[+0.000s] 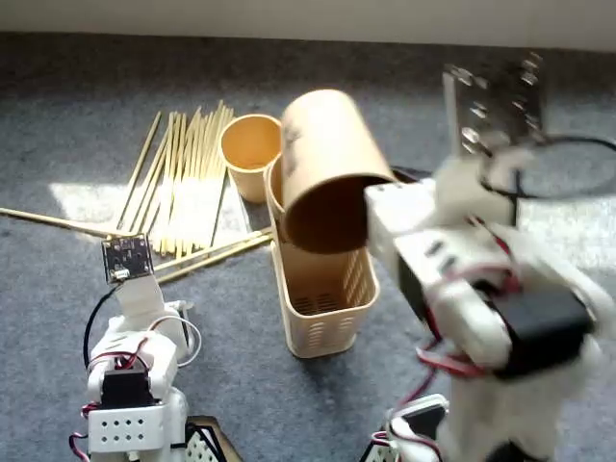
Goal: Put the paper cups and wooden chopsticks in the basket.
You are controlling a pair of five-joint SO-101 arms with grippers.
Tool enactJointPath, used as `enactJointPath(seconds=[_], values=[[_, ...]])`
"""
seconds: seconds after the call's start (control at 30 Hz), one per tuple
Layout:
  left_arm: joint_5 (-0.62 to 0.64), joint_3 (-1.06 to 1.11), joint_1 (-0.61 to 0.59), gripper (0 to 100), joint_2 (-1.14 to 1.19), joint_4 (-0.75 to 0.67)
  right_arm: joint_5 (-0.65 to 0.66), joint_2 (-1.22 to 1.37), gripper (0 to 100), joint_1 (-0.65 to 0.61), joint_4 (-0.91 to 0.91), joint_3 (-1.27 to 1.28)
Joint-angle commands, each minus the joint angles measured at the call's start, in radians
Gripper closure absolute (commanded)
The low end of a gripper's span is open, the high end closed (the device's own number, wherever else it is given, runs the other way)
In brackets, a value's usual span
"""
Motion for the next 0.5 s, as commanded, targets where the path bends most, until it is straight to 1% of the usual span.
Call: enactJointPath(seconds=[0.0, 0.1, 0.17, 0.33, 0.47], values=[[-0.005, 0.018, 0.01, 79, -0.002, 0.005, -0.071, 0.142, 99.4, -0.077, 0.03, -0.113], [-0.005, 0.018, 0.008, 79, -0.002, 0.005, -0.097, 0.213, 99.4, -0.107, 0.033, -0.188], [-0.005, 0.018, 0.008, 79, -0.002, 0.005, -0.104, 0.239, 99.4, -0.105, 0.035, -0.189], [-0.005, 0.018, 0.008, 79, -0.002, 0.005, -0.109, 0.203, 99.4, -0.096, 0.036, -0.104], [-0.005, 0.018, 0.008, 79, -0.002, 0.005, -0.103, 0.091, 99.4, -0.093, 0.036, 0.028]])
